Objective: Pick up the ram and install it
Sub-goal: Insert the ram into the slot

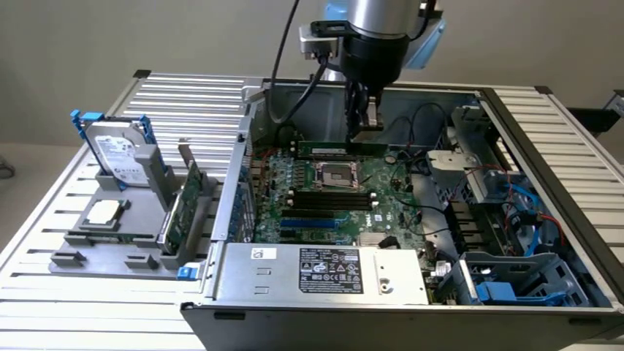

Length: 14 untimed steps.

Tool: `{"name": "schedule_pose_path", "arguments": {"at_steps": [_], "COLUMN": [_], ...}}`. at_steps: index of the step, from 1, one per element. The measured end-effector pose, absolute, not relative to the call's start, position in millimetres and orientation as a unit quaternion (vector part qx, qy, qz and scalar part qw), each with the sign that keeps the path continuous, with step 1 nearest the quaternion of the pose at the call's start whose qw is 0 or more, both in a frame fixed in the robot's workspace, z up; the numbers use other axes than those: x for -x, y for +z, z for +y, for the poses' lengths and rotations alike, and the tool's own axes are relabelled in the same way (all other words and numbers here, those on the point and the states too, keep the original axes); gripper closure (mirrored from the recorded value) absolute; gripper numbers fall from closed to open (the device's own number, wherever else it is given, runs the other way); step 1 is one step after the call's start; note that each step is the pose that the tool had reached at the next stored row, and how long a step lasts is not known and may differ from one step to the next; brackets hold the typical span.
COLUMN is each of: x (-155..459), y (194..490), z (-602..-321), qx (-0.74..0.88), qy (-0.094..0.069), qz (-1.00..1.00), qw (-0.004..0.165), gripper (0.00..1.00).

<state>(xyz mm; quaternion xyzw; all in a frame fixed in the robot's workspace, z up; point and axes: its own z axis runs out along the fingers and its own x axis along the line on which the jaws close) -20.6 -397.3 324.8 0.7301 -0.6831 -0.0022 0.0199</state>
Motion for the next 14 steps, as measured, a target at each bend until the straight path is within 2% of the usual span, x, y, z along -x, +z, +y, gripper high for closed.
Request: {"name": "schedule_pose_path", "arguments": {"at_steps": [14], "x": [18.0], "y": [299.4], "z": [-402.6], "qx": [-0.727], "qy": [-0.002], "qz": [-0.687], "qw": [0.02], "gripper": [0.87]}}
